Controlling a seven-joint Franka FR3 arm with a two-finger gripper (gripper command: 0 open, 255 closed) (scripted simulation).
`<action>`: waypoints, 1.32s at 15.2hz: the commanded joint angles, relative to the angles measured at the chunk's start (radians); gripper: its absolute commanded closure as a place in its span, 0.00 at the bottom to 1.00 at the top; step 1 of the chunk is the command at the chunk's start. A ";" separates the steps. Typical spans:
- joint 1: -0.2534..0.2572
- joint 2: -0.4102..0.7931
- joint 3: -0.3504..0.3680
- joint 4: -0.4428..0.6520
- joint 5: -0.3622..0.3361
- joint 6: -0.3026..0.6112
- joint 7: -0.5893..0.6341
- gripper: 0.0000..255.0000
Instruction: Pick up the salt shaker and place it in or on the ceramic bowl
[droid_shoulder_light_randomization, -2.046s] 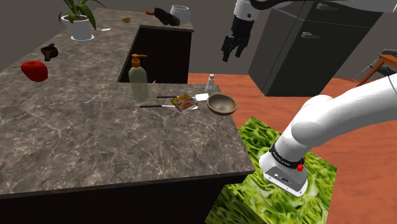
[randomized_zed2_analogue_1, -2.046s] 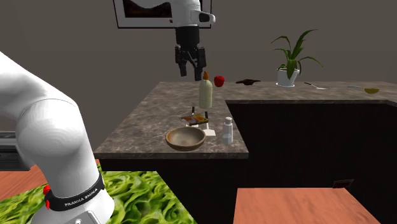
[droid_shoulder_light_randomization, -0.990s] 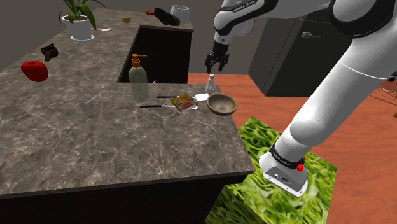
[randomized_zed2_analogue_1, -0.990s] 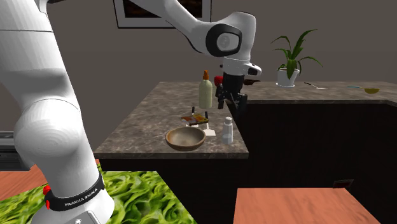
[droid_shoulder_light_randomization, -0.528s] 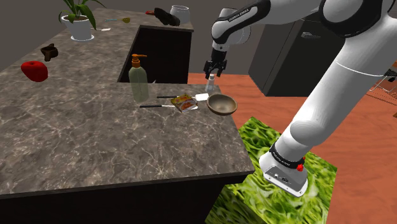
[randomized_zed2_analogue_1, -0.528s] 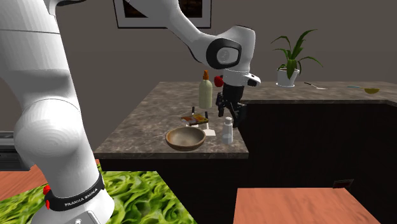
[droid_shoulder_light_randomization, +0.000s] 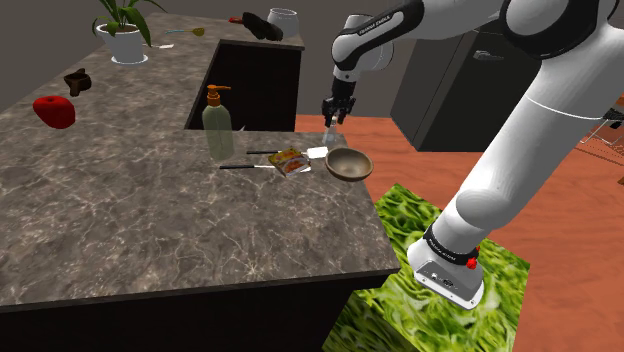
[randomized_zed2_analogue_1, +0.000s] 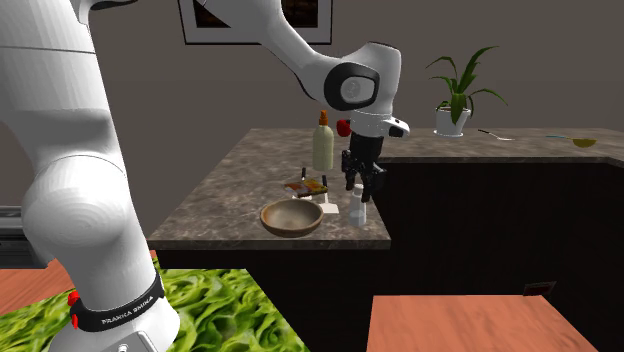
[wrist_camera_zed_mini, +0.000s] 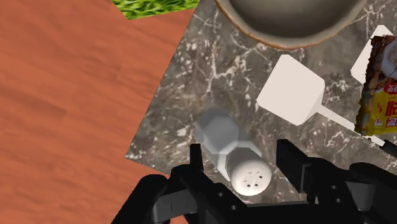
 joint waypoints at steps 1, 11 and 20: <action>0.000 0.000 0.000 0.000 0.000 0.000 0.000 1.00; 0.000 -0.014 0.000 0.012 -0.005 -0.025 0.005 1.00; 0.000 -0.068 -0.001 0.077 -0.024 -0.141 0.026 1.00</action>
